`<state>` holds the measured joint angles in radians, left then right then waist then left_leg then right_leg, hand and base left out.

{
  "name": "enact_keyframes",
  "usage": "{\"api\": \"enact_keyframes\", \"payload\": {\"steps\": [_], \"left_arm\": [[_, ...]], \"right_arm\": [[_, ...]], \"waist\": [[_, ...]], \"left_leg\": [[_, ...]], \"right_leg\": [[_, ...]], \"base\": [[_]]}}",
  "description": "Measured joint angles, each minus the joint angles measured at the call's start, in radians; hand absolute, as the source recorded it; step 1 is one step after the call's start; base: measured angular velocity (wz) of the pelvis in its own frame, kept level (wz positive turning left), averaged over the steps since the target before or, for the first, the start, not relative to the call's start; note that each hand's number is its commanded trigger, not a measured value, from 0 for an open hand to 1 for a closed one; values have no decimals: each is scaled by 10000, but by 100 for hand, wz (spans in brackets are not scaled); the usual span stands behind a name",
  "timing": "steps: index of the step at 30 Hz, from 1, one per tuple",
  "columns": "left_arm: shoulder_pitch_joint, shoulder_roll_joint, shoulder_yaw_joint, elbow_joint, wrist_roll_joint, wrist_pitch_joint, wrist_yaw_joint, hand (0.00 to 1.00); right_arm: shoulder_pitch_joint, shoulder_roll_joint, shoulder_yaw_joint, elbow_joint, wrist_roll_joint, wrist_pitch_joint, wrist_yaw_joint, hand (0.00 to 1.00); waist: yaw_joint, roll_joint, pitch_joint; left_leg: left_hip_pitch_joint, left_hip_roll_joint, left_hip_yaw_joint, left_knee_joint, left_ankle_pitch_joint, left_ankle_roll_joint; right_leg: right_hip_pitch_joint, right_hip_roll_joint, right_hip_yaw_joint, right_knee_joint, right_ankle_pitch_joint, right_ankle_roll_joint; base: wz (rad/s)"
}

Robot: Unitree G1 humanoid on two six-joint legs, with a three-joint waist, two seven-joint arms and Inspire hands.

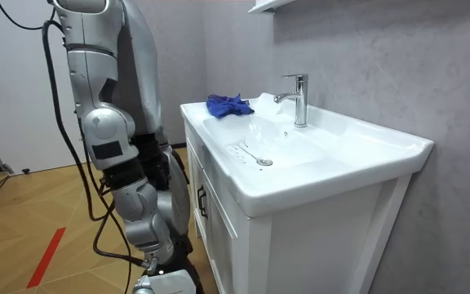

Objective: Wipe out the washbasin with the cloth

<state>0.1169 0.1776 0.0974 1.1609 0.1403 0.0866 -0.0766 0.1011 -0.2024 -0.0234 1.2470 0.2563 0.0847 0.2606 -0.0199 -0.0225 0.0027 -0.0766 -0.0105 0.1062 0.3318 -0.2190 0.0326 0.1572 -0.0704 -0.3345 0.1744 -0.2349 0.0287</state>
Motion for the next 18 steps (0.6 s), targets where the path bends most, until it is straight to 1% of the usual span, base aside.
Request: {"api": "enact_keyframes", "payload": {"steps": [4,6,9,12,15,18], "left_arm": [[6,0,9,8,-12,-37,-46,0],[15,0,46,31,-89,-48,-49,0],[37,0,132,76,-128,-55,-49,0],[78,0,188,81,-292,-64,-40,0],[252,0,234,81,-643,-74,5,0],[442,0,401,204,-706,-67,3,0]], "right_arm": [[-2,-9,1,-3,-6,2,39,0],[-9,-8,1,-3,-19,2,43,0],[-26,-5,-4,-4,-176,0,50,0],[-20,0,-12,-17,-273,3,58,0],[-24,-2,-14,-14,-275,18,90,0],[-18,-9,-91,-20,-294,40,102,0]], "waist": [[4,-30,5],[3,-38,-15],[1,-41,-16],[-5,-33,21],[11,-27,24],[9,-13,27]], "left_leg": [[4,-1,8,-1,0,0],[1,-2,-8,-3,1,0],[-10,-4,-34,40,1,0],[-35,-13,-123,91,1,0],[-57,-15,-156,125,-1,0],[-56,-22,-255,150,-3,1]], "right_leg": [[4,0,-1,0,0,0],[12,0,-7,-2,0,0],[37,8,-47,-9,0,0],[53,14,-161,-11,0,0],[125,13,-264,-13,0,0],[192,17,-279,-10,-1,0]], "base": [[0],[0],[4],[8],[7],[3]]}}
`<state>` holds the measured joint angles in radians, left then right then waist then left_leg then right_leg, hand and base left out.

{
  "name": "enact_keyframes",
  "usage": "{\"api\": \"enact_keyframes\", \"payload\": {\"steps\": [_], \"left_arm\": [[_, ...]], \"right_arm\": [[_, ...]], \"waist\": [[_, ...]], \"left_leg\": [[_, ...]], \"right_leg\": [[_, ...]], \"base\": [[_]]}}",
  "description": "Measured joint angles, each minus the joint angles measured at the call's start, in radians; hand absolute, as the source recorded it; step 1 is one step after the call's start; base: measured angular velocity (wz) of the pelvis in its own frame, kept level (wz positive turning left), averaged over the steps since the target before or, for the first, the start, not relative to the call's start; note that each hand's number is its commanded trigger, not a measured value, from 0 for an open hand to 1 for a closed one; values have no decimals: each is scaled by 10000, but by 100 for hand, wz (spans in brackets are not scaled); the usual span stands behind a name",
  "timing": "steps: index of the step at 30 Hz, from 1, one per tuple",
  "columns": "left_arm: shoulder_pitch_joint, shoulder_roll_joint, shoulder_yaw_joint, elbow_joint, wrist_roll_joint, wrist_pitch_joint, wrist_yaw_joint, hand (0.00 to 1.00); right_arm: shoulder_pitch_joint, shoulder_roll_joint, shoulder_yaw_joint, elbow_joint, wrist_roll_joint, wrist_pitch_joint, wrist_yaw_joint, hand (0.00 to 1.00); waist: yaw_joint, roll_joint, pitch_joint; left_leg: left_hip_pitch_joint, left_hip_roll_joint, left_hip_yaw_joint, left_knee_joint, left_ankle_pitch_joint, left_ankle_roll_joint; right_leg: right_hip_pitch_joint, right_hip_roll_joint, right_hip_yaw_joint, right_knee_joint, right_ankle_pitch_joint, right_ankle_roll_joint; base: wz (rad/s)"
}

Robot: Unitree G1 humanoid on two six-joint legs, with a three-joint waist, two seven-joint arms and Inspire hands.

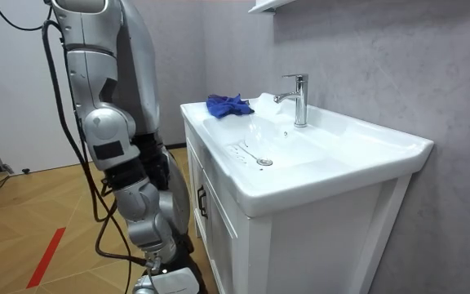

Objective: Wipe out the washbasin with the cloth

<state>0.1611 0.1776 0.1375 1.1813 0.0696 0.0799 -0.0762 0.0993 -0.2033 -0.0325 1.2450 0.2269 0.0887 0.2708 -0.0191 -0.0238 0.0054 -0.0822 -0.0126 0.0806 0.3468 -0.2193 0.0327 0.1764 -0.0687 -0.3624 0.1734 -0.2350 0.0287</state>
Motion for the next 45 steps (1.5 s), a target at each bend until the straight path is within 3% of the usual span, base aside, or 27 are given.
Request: {"api": "enact_keyframes", "payload": {"steps": [7,12,19,22,29,31,33,36,40,45], "left_arm": [[308,-3,234,265,-6,249,-172,0],[458,19,387,357,-623,319,-162,0],[1025,29,1499,349,-1647,304,141,0],[1141,37,2372,366,-1761,290,799,0],[1259,88,3440,-199,-1973,160,2394,0],[1308,146,3965,-595,-1960,-14,3024,0],[1374,235,4457,-1109,-1957,-143,3588,0],[1405,471,5208,-1759,-1988,-661,4683,0],[1431,618,5814,-3098,-2388,-944,6065,0],[1285,674,6160,-4426,-3086,-1333,7387,0]], "right_arm": [[-16,-41,-190,-11,-16,175,15,0],[-5,-84,-306,-7,-46,328,25,0],[12,-157,-314,-23,-486,405,2,0],[22,-309,-394,21,-994,436,-90,0],[197,-758,-399,33,-1387,436,-546,0],[202,-829,-477,35,-1848,420,-767,0],[293,-833,-728,60,-2021,418,-879,0],[536,-849,-906,59,-1990,350,-1116,0],[701,-902,-899,101,-2280,400,-1179,0],[973,-1044,-896,33,-2557,406,-1279,0]], "waist": [[83,70,-12],[228,77,-2],[655,22,-18],[896,72,-16],[1612,300,-50],[1691,386,-85],[1848,317,-46],[2154,329,-45],[2493,487,-139],[2795,592,-106]], "left_leg": [[-116,-29,-159,163,-11,17],[-294,-183,-517,475,-35,53],[-269,-315,-780,524,-65,62],[-231,-464,-1045,528,-63,60],[-332,-623,-1499,501,-23,31],[-304,-718,-1724,431,28,-2],[-322,-821,-1833,431,50,-38],[-338,-837,-1930,339,101,-119],[-459,-857,-2072,310,195,-192],[-458,-848,-2156,333,196,-199]], "right_leg": [[-11,17,-138,-4,-3,2],[145,-8,-540,-42,-180,44],[323,-48,-879,-30,-303,77],[511,-91,-1207,-52,-363,132],[501,-151,-1598,3,-467,169],[497,-198,-1597,125,-613,161],[494,-201,-1616,137,-695,115],[450,-218,-1730,122,-768,53],[312,-188,-1844,215,-798,14],[291,-187,-1903,360,-799,13]], "base": [[7],[27],[17],[26],[17],[24],[19],[10],[8],[4]]}}
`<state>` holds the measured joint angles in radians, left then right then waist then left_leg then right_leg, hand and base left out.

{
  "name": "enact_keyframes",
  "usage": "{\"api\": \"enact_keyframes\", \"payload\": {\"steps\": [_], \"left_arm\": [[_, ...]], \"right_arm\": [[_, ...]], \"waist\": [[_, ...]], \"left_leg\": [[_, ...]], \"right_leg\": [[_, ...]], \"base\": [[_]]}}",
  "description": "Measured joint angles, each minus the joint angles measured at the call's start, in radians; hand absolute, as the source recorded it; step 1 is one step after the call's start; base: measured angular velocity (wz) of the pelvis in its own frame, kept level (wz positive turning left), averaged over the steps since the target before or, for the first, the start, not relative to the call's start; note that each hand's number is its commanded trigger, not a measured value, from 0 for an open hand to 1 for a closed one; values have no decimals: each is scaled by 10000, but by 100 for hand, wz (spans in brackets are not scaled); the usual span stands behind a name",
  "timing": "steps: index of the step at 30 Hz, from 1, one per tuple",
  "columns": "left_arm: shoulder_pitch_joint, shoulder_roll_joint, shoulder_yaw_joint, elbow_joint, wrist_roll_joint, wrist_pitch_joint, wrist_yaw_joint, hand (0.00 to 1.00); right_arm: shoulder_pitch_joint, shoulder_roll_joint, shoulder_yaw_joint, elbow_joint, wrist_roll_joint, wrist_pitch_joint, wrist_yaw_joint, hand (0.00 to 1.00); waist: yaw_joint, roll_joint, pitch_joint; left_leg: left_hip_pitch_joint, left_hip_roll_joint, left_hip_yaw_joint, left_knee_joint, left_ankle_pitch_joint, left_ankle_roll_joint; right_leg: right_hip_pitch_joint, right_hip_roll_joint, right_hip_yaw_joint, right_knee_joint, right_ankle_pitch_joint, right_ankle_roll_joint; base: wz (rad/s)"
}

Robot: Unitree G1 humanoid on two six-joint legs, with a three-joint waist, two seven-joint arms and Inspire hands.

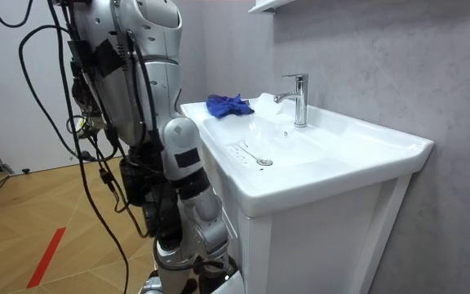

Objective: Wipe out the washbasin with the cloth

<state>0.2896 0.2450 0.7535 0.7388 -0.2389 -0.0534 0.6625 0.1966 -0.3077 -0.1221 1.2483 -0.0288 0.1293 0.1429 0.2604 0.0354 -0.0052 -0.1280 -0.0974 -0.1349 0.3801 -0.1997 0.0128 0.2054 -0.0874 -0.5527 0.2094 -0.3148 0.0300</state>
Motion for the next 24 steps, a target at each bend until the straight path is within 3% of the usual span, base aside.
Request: {"api": "enact_keyframes", "payload": {"steps": [2,9,14,18,21,24], "left_arm": [[-11,22,200,-336,-198,-54,382,0],[-246,165,293,-1435,-827,-977,1756,0],[-251,222,301,-2640,-840,-1174,2502,0],[-261,362,305,-3573,-822,-1506,3128,0],[-327,436,270,-4251,-815,-1528,3235,0],[-364,445,238,-4808,-715,-1599,3393,0]], "right_arm": [[3,-30,-24,-47,-107,5,-5,0],[-8,-114,79,-189,-643,-30,29,0],[54,-113,133,-253,-576,-102,37,0],[148,-110,178,-488,-555,-354,35,0],[161,-109,240,-498,-552,-541,37,0],[139,-110,260,-523,-591,-681,25,0]], "waist": [[9,77,10],[334,117,24],[321,212,-38],[216,217,-35],[131,237,-36],[-131,198,18]], "left_leg": [[-7,12,-22,4,-3,-3],[-99,71,124,24,30,-17],[-156,89,157,134,34,-17],[-200,132,190,112,52,-37],[-139,158,234,149,58,-49],[-131,163,255,160,57,-50]], "right_leg": [[-6,10,8,59,0,0],[-321,-35,370,292,-98,-114],[-323,-19,344,314,-129,-127],[-484,-31,457,485,-175,-162],[-471,-9,592,470,-180,-170],[-463,-15,594,473,-179,-171]], "base": [[0],[-10],[2],[-5],[-8],[-2]]}}
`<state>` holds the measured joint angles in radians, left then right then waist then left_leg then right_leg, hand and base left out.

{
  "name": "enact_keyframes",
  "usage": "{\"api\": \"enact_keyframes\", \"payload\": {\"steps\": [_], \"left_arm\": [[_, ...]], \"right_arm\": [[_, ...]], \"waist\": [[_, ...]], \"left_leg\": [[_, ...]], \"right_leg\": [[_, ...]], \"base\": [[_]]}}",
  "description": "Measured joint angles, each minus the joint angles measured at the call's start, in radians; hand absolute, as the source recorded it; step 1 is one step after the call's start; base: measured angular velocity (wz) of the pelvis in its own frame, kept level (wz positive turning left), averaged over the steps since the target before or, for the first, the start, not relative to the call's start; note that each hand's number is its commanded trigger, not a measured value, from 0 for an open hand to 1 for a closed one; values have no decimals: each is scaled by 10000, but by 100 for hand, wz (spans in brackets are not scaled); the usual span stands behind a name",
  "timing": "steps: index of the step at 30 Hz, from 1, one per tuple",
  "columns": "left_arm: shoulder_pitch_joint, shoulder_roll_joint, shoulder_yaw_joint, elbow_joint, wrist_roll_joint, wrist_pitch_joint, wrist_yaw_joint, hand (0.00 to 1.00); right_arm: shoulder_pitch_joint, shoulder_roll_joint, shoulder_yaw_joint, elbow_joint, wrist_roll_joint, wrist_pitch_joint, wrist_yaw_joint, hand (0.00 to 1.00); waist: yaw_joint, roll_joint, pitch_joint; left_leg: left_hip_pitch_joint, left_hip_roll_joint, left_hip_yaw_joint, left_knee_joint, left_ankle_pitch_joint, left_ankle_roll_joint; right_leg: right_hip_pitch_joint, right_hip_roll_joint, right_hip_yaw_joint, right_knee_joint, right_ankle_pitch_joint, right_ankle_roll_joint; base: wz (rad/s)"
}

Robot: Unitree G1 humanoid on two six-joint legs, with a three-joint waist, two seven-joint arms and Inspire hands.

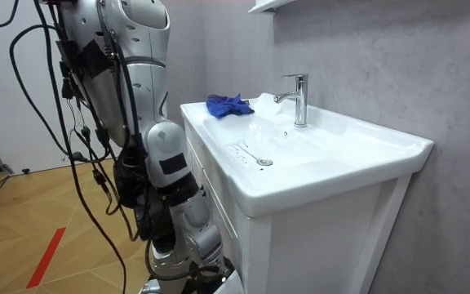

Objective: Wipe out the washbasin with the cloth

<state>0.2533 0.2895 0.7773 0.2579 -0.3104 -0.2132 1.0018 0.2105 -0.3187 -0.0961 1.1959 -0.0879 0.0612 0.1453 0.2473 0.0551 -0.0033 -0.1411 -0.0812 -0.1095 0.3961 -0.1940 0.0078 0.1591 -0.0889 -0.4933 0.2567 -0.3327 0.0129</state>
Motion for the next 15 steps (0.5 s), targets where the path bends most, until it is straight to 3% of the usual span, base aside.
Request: {"api": "enact_keyframes", "payload": {"steps": [5,8,10,15], "left_arm": [[-271,33,-297,-886,953,-7,-69,0],[-274,35,-400,-1549,1918,-64,-142,0],[-277,85,-656,-2158,2825,-113,-145,0],[-257,122,-1306,-2908,4516,-198,-485,0]], "right_arm": [[-97,6,167,8,-67,-134,97,0],[-72,16,177,32,-127,-417,116,0],[-70,16,335,48,-44,-525,122,0],[125,92,358,55,-216,-619,359,0]], "waist": [[-293,14,27],[-616,45,73],[-799,58,152],[-1181,69,182]], "left_leg": [[8,1,3,-9,-1,-1],[63,0,41,-31,-2,0],[131,17,110,-74,-2,0],[266,10,198,-170,-1,3]], "right_leg": [[4,4,3,-35,0,0],[39,-6,68,-29,0,0],[56,4,221,-24,0,0],[139,-20,283,-78,1,1]], "base": [[0],[-4],[-11],[-4]]}}
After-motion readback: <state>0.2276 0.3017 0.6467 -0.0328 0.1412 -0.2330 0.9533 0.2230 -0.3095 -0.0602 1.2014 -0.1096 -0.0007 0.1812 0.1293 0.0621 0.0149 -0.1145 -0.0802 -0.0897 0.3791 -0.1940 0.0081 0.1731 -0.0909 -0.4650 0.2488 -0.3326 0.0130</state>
